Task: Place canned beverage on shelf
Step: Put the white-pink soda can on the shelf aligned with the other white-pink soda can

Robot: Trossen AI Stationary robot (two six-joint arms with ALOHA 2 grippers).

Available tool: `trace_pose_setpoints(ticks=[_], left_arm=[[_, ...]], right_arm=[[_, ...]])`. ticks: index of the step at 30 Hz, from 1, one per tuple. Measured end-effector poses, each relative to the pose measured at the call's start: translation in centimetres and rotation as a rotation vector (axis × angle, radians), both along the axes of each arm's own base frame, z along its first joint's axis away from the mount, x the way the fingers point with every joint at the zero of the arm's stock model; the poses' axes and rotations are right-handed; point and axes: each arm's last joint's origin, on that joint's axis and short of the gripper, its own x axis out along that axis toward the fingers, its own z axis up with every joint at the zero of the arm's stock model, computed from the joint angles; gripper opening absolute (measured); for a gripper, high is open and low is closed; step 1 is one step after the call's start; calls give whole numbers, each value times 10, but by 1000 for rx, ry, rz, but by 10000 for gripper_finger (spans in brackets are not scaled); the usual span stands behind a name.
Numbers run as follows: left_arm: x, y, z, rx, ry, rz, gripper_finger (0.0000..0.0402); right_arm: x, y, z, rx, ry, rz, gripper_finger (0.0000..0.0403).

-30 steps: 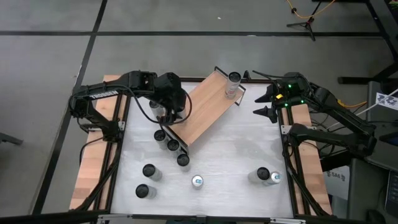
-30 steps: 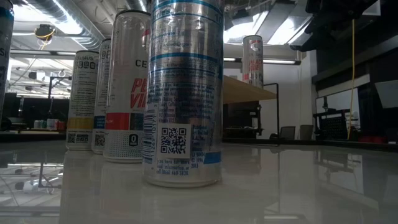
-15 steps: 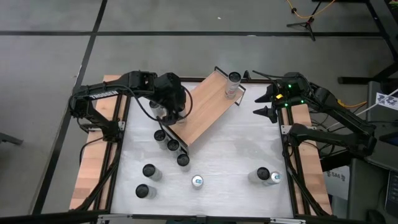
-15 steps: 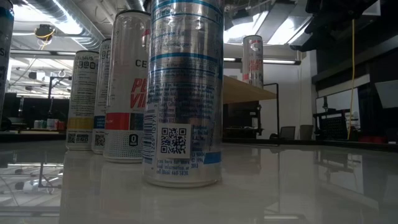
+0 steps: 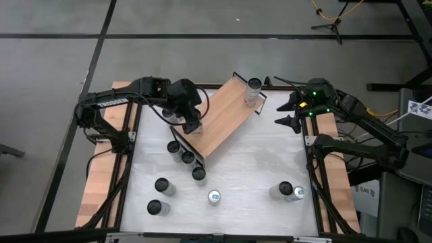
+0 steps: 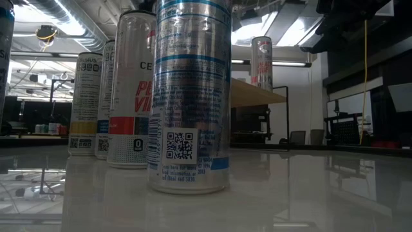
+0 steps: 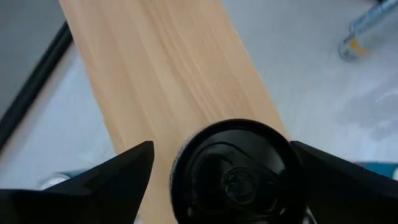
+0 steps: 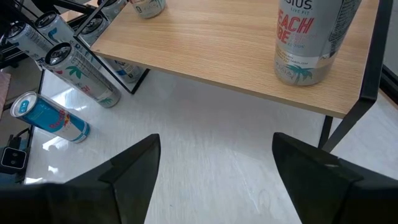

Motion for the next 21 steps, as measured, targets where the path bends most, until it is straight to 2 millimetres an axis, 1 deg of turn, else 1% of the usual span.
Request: trace_pose_setpoints(ticks=[6,16,21], left_arm=[[0,0,0,-49,-6,65,363],[0,0,0,-52,-7,68,363],[0,0,0,-96,-17,146,363]], right_arm=[[0,0,0,0,0,0,305],[0,0,0,0,0,0,305],[0,0,0,0,0,0,305]])
